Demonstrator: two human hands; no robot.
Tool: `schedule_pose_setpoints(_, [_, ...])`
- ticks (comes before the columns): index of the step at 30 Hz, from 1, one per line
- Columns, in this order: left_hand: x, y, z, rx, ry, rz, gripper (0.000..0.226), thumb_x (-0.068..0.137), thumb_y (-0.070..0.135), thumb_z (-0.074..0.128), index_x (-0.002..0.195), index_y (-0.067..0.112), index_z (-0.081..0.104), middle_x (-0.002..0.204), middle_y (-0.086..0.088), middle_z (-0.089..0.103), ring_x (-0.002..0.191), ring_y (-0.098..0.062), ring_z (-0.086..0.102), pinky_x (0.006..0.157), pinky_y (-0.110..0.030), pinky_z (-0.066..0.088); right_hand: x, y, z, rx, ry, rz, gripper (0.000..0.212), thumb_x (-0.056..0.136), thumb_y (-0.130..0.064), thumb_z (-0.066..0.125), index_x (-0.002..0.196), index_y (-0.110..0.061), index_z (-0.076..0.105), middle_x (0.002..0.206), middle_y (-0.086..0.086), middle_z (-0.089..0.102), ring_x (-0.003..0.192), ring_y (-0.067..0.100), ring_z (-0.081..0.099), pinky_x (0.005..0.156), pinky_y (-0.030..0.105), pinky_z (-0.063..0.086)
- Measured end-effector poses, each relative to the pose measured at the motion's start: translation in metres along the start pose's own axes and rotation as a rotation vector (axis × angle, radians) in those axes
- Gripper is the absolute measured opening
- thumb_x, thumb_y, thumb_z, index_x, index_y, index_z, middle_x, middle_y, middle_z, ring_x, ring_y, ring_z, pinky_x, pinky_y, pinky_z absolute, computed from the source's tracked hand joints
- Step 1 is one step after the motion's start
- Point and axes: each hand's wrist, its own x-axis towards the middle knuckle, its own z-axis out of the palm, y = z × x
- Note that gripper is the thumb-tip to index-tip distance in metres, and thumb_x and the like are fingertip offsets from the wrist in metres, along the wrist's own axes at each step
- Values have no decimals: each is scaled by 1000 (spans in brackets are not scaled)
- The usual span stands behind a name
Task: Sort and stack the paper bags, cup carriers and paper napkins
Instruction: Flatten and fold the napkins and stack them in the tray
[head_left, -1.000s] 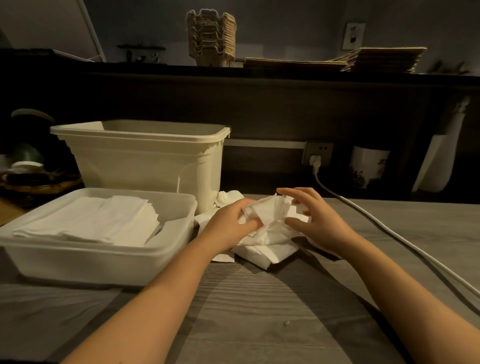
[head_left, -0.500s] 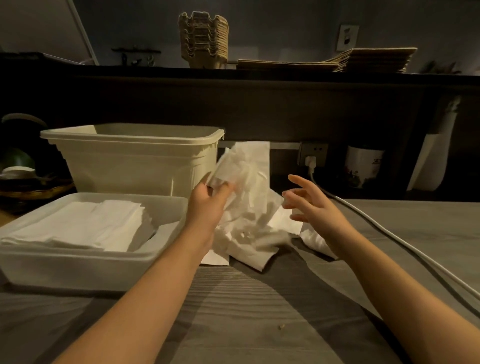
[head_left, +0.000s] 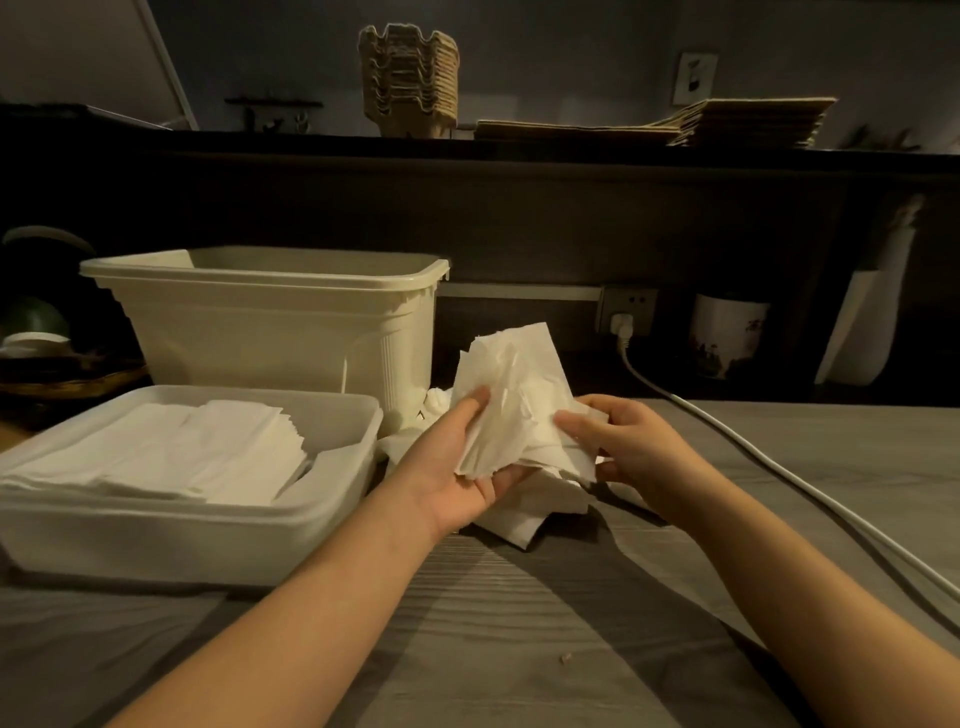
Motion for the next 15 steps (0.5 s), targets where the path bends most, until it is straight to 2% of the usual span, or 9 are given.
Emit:
schedule_pose_setpoints(3, [0, 1, -2, 8, -60, -43, 52, 75, 39, 63, 119, 13, 57, 113, -20, 66, 104, -39, 63, 78, -55, 53, 1, 0, -1, -28, 67, -51, 10, 89, -27, 59, 96, -20, 62, 90, 1, 68, 78, 15, 67, 67, 29, 56])
schedule_pose_setpoints(6, [1, 0, -2, 44, -87, -45, 45, 81, 46, 60, 116, 16, 58, 108, -21, 68, 102, -41, 63, 84, -57, 51, 2, 0, -1, -68, 129, -125, 6, 89, -25, 59, 95, -24, 61, 92, 0, 67, 81, 16, 67, 68, 31, 57])
schedule_pose_setpoints(8, [1, 0, -4, 54, -87, -54, 46, 84, 49, 58, 118, 18, 59, 109, -19, 68, 105, -40, 62, 91, -58, 47, 1, -1, -2, -68, 167, -173, 7, 89, -23, 60, 93, -28, 61, 92, -3, 66, 81, 13, 66, 62, 24, 54])
schedule_pose_setpoints(10, [3, 0, -5, 37, -69, -41, 38, 87, 46, 56, 114, 20, 60, 109, -18, 68, 104, -40, 61, 89, -60, 46, 1, -3, -3, -35, 199, -207, 10, 89, -22, 60, 93, -31, 61, 93, -3, 66, 82, 12, 65, 59, 19, 50])
schedule_pose_setpoints(12, [5, 0, -5, 21, -77, -42, 34, 91, 41, 53, 116, 20, 61, 113, -18, 65, 105, -39, 59, 89, -60, 45, 2, -4, -3, 20, 205, -201, 11, 89, -21, 60, 93, -31, 62, 95, 0, 66, 85, 16, 64, 65, 25, 54])
schedule_pose_setpoints(14, [6, -2, -6, 19, -91, -46, 30, 93, 34, 50, 117, 18, 61, 116, -19, 63, 110, -39, 56, 95, -60, 42, 3, -3, -3, 57, 186, -153, 9, 89, -22, 59, 95, -29, 62, 97, 3, 66, 87, 19, 65, 73, 32, 56])
schedule_pose_setpoints(15, [7, -2, -7, 2, -94, -48, 29, 92, 31, 50, 115, 16, 61, 114, -19, 64, 110, -38, 57, 100, -59, 39, 3, -3, -2, 71, 170, -126, 9, 90, -22, 59, 97, -26, 62, 97, 4, 66, 87, 20, 65, 72, 32, 56])
